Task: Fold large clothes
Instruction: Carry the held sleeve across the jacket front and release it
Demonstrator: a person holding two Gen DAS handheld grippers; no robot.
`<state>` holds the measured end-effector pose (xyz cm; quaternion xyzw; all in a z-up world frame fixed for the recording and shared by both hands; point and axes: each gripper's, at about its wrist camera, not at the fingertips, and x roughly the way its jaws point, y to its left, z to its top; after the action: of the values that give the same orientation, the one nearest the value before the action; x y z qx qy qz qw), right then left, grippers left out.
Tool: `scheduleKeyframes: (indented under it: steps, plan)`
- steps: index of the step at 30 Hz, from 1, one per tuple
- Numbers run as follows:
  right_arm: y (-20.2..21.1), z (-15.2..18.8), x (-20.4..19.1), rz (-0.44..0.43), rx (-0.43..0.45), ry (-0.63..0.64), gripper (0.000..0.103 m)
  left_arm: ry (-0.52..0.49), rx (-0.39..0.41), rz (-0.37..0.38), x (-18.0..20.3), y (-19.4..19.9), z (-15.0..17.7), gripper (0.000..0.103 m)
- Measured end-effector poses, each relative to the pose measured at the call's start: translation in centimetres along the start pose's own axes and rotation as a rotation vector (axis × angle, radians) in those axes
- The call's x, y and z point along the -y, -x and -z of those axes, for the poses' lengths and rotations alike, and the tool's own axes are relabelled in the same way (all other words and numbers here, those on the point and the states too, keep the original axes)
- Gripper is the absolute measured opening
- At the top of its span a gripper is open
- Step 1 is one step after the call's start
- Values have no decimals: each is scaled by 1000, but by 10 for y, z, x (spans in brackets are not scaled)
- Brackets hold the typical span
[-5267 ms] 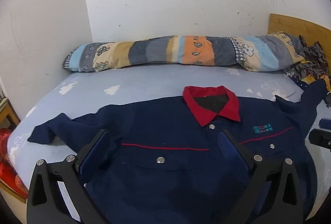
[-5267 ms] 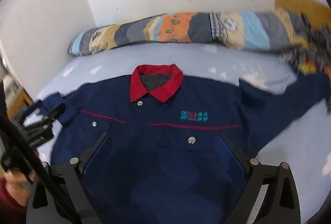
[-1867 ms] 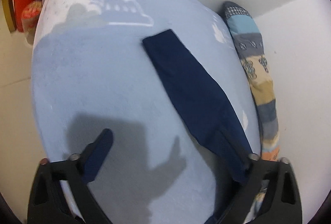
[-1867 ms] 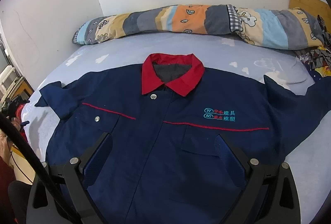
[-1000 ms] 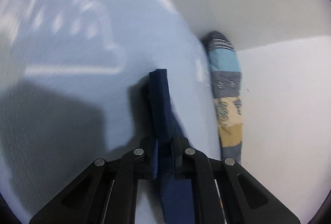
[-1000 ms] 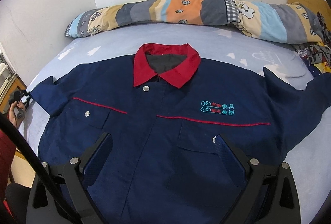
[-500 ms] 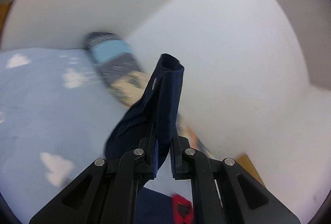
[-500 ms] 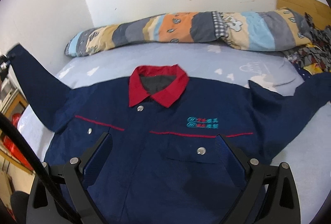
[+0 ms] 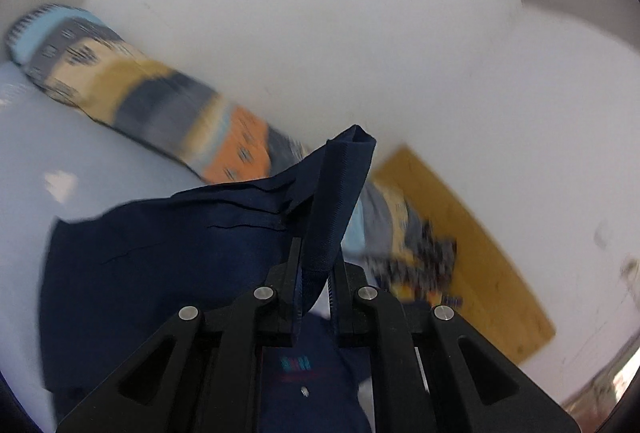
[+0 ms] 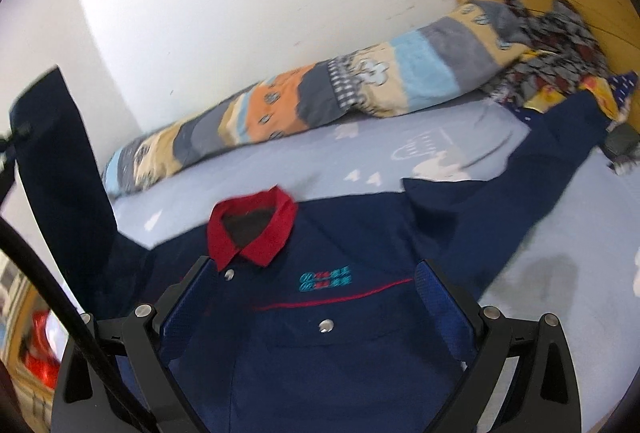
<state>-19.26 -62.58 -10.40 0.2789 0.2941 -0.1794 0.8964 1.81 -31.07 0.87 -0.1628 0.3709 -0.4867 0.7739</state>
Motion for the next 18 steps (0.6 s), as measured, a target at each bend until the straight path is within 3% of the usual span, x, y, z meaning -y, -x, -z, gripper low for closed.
scheduleKeyframes:
  steps: [4,6,9,12,13,14,16,17,18]
  plan:
    - [12,-9,18,35,39,-59,101,-32,-135,-9,16,-74,68,8]
    - [18,-13,24,61,63,-70,101,-30,-206,-33,6,-104,108,8]
    - [24,-16,31,70,85,-99,102,-41,-321,-108,-12,-157,171,8]
    - [27,-18,31,76,88,-107,102,-89,-472,-170,-18,-190,245,9]
    - [28,-19,30,73,86,-104,102,-102,-506,-184,-23,-196,256,10]
    - [27,-18,27,74,80,-98,102,-108,-545,-192,-25,-205,268,14]
    - [26,-15,21,87,79,-84,102,-139,-515,-202,-20,-200,277,21]
    - [27,-15,19,86,77,-76,102,-154,-525,-186,-14,-197,279,38]
    - [27,-14,18,91,78,-73,102,-161,-542,-168,-10,-193,276,48]
